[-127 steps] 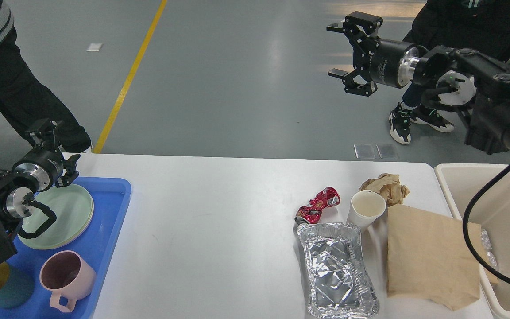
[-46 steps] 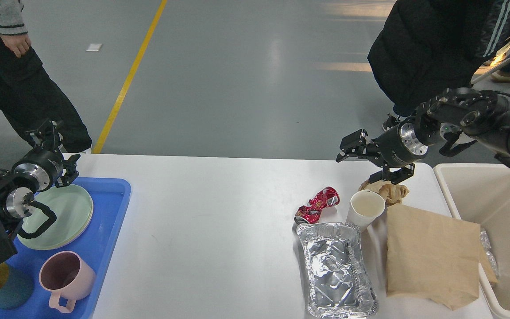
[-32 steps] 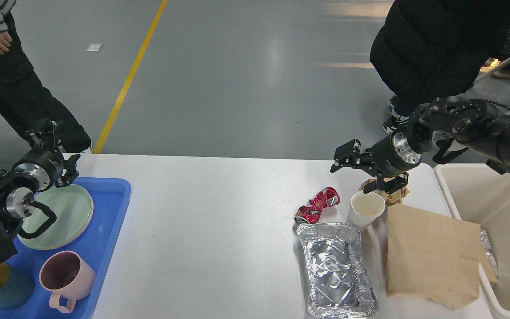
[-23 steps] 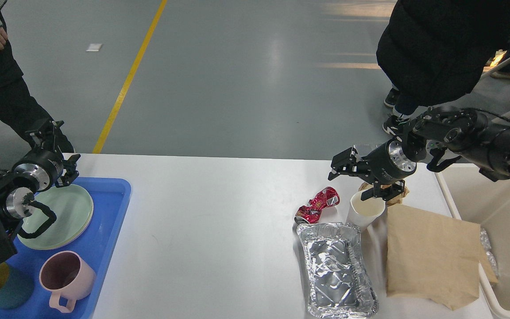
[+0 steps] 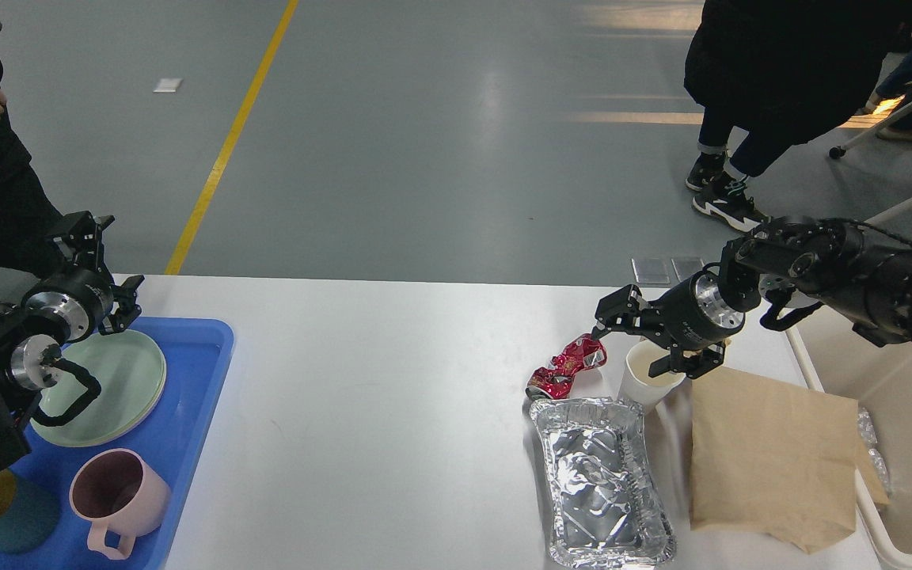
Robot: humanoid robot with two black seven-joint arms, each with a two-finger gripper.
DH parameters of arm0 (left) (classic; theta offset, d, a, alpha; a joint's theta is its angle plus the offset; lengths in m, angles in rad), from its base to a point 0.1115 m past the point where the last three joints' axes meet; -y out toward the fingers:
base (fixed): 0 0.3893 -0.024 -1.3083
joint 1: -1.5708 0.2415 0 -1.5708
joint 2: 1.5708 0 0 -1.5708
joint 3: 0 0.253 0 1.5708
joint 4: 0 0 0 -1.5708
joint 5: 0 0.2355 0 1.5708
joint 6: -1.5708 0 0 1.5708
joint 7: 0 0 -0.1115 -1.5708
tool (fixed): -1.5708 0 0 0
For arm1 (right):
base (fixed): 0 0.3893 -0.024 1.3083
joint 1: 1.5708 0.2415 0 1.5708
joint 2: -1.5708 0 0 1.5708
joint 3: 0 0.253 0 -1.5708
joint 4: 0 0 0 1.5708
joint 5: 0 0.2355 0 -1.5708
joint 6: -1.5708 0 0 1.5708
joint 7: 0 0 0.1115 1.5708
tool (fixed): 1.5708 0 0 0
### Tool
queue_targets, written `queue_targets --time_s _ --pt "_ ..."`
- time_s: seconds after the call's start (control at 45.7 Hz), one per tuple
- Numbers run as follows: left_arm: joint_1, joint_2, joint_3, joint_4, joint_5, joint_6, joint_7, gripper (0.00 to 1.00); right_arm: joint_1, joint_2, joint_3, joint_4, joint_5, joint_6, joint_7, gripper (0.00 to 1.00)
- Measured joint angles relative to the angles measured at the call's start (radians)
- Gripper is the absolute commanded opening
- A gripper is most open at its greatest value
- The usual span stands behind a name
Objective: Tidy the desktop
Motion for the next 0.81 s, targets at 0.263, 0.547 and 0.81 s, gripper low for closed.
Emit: queue_targets --time_s 0.263,0.547,0.81 --pt "0.000 0.000 0.000 0.000 0.000 0.000 0.000 0.96 -0.004 0.022 -0.005 -0.010 0.001 -0.037 0.000 1.00" --pt "0.000 0.000 0.000 0.000 0.000 0.001 0.000 0.96 -0.054 0.047 -0.008 -0.078 -0.001 -0.043 0.000 1.00" --pt "0.000 0.000 0.000 0.000 0.000 0.001 0.000 0.96 -0.124 0.079 -0.006 -0.128 0.000 -0.093 -0.001 1.00"
